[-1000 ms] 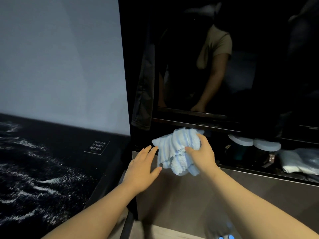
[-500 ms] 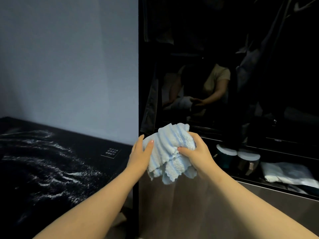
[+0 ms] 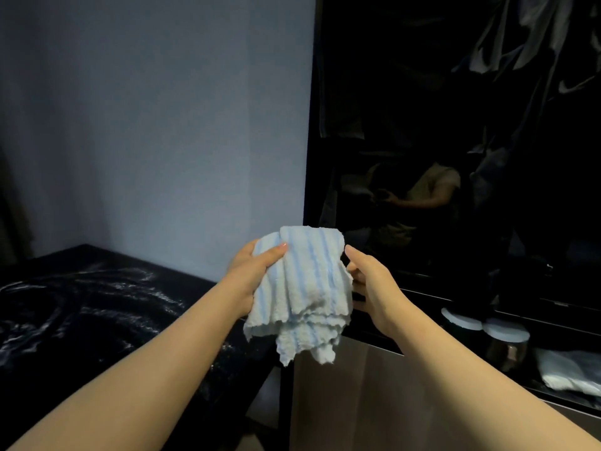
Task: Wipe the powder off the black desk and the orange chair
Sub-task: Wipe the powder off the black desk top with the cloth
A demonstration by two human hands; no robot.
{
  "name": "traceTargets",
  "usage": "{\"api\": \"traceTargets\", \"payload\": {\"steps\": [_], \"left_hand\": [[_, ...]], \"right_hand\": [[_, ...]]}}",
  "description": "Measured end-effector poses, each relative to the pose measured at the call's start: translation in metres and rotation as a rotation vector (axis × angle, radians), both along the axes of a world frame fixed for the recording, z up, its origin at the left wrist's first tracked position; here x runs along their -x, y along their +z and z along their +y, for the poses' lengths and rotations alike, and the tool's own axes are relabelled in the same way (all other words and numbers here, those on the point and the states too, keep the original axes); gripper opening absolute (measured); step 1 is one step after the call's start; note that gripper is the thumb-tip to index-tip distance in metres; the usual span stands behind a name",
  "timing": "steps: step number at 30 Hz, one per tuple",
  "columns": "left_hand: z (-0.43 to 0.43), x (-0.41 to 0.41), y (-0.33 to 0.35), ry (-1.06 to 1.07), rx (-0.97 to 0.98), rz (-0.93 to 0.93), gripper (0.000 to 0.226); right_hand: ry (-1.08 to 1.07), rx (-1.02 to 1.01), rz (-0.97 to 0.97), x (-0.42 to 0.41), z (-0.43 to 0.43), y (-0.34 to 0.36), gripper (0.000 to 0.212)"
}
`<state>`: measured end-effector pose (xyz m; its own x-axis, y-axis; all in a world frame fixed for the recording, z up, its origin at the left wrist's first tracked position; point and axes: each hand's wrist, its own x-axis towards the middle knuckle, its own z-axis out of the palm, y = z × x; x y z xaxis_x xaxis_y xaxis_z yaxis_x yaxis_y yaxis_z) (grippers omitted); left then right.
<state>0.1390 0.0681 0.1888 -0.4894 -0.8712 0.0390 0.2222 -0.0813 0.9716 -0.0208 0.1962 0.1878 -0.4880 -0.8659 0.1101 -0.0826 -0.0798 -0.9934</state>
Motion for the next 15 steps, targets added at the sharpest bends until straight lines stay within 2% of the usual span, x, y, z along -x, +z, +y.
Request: {"api": "traceTargets", "payload": {"steps": [3, 4, 7, 9, 13, 15], "left_hand": [[-0.013, -0.025, -0.003, 0.035, 0.076, -0.044, 0.020], [-0.017, -0.034, -0.006, 0.029, 0.085, -0.042, 0.018], [-0.031, -0.067, -0.016, 0.004, 0.045, 0.027, 0.016], [-0.043, -0.092, -0.021, -0.019, 0.003, 0.071, 0.027], [-0.068, -0.139, -0.036, -0.004, -0.028, 0.057, 0.045], [-0.081, -0.158, -0.044, 0.023, 0.017, 0.020, 0.043]], "right_hand": [[0.086, 0.028, -0.021, -0.025, -0.021, 0.000, 0.071], [0.182, 0.048, -0.041, -0.034, -0.030, -0.002, 0.071], [0.404, 0.012, -0.190, -0.076, -0.057, -0.013, 0.052], [0.481, -0.042, -0.330, -0.102, -0.076, -0.022, 0.048], [0.551, -0.104, -0.613, -0.149, -0.108, -0.043, 0.060], [0.533, -0.060, -0.627, -0.170, -0.124, -0.056, 0.070]]}}
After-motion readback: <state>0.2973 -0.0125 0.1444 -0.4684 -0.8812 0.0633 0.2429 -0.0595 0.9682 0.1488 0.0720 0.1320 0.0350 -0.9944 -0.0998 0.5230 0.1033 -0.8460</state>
